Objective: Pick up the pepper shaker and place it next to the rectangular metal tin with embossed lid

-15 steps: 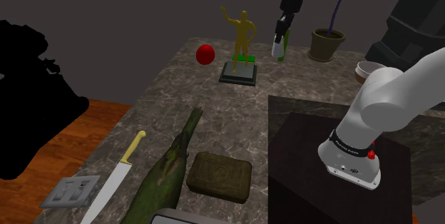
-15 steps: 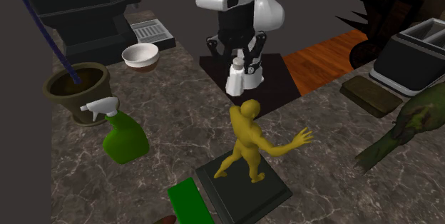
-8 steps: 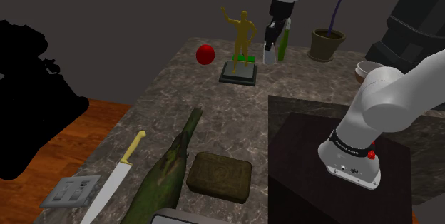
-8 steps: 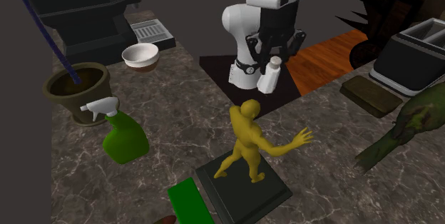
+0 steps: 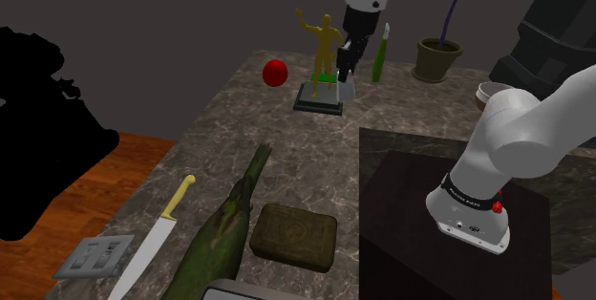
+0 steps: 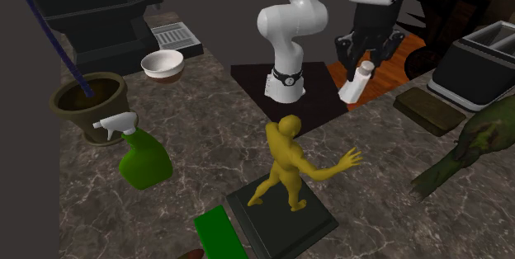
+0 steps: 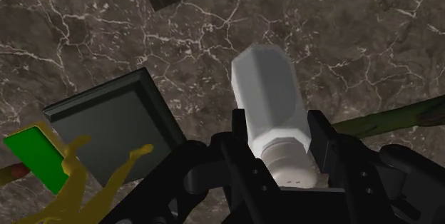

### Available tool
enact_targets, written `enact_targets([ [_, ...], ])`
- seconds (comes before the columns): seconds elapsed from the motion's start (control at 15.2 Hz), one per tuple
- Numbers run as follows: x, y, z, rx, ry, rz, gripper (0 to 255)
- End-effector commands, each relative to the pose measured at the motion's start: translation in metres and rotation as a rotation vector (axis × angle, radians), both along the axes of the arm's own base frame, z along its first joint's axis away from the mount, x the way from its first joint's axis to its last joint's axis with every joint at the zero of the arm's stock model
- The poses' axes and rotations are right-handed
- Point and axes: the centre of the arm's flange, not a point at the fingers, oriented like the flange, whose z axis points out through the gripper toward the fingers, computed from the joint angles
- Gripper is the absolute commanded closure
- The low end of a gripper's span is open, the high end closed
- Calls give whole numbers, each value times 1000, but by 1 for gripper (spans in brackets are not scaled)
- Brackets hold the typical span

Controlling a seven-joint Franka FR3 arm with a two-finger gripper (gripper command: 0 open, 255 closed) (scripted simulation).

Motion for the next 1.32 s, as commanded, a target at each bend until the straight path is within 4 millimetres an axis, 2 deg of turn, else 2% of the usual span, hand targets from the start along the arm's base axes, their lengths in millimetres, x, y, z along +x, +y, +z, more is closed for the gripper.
enact_targets([
  [0.0,-1,26,-1,1,0,-1,255],
  [1.12,-8,250,-1,1,0,-1,255],
  [1.19,-9,271,-1,1,0,-1,255],
  [1.25,-9,271,-6,1,0,-1,255],
])
